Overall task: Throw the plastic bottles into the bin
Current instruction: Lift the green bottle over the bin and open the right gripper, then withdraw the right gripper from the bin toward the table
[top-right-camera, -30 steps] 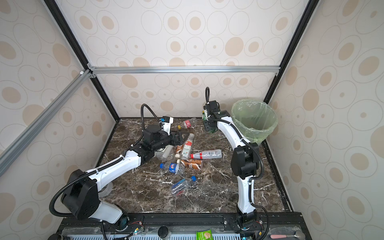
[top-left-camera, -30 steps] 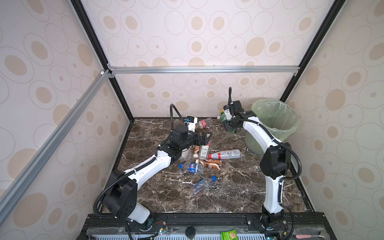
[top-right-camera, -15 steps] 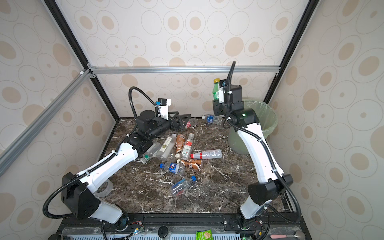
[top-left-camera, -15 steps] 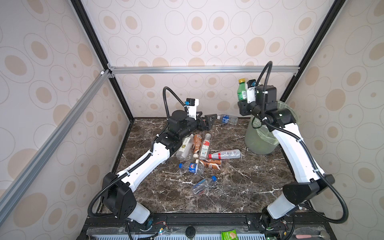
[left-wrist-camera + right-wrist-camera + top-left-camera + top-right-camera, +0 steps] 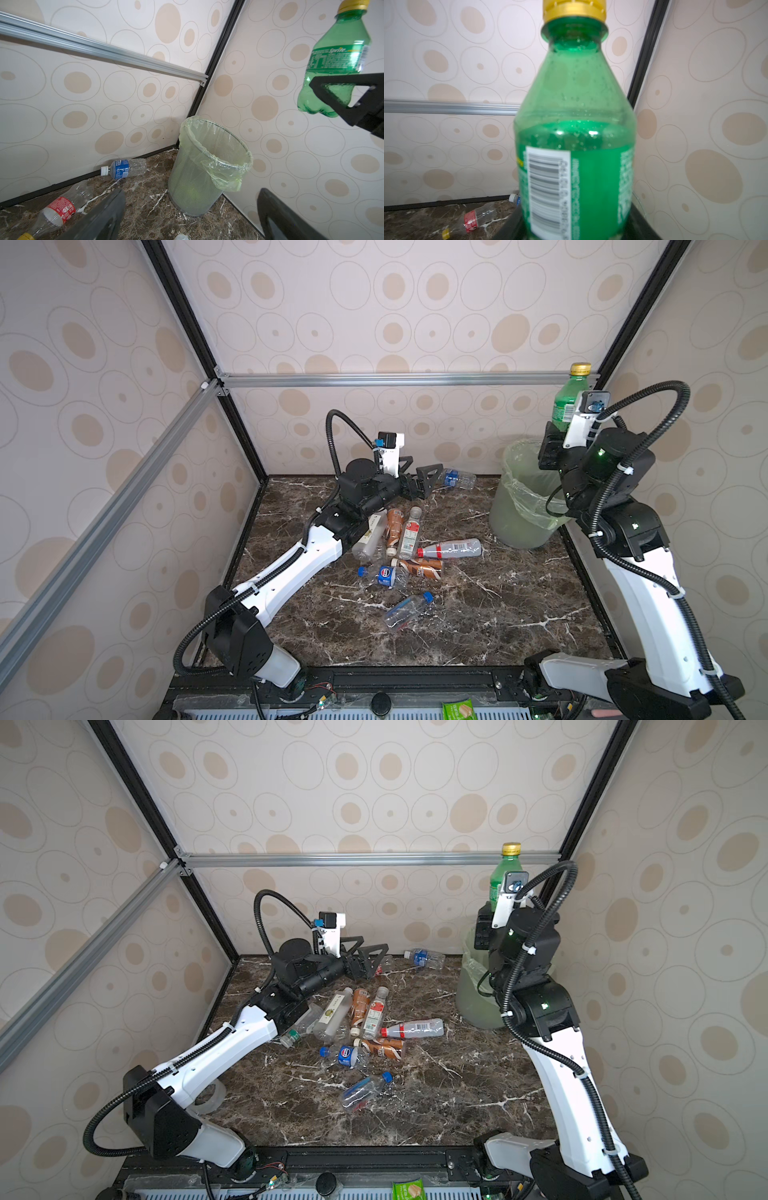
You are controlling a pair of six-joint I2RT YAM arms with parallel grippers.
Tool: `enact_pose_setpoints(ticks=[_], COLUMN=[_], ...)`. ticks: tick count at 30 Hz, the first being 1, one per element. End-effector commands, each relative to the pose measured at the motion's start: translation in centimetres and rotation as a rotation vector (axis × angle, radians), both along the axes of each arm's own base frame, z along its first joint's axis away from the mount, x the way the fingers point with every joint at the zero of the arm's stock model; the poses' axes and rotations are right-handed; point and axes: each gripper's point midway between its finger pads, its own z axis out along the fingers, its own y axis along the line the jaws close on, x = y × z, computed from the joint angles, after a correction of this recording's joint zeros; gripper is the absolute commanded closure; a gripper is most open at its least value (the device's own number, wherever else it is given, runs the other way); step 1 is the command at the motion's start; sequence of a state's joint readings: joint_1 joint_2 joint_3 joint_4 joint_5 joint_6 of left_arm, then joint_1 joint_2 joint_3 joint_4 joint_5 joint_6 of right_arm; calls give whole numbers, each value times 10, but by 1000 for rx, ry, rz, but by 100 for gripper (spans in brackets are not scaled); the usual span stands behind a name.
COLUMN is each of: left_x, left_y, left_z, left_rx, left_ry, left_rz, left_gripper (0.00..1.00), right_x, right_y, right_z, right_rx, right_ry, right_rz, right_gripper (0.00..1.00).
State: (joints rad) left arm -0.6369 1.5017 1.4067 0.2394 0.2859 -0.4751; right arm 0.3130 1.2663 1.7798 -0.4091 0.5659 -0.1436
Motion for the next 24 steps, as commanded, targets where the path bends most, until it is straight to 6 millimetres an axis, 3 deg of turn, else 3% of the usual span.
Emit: enact_pose_setpoints(ticks=[1, 3, 5, 8, 12, 20, 24], left_x=[-1, -2, -3, -4, -3, 4, 4], left_y=[-4, -3, -2, -1, -1, -2, -3], left_z=[3, -2, -5, -13, -19, -34, -41], left_rx=[-13, -12, -9, 12, 22, 49, 61], left_ry=[-20, -7, 1, 13, 26, 60, 79], left_rz=[-9, -7, -7, 1, 2, 18, 20], left_gripper=[1, 1, 1, 1, 1, 1, 1], right_x=[36, 50, 51, 46, 40, 44, 55], right_y=[-47, -69, -74, -68, -65, -51, -41], right_z=[-59, -100, -113, -109, -91, -93, -117], right_rx=[13, 62, 48, 80, 88, 62, 52], right_ry=[211, 335, 380, 349, 303, 328, 390], right_rz=[-213, -261, -288, -252, -219, -171, -120], right_gripper=[59, 52, 38, 20, 4, 0, 0])
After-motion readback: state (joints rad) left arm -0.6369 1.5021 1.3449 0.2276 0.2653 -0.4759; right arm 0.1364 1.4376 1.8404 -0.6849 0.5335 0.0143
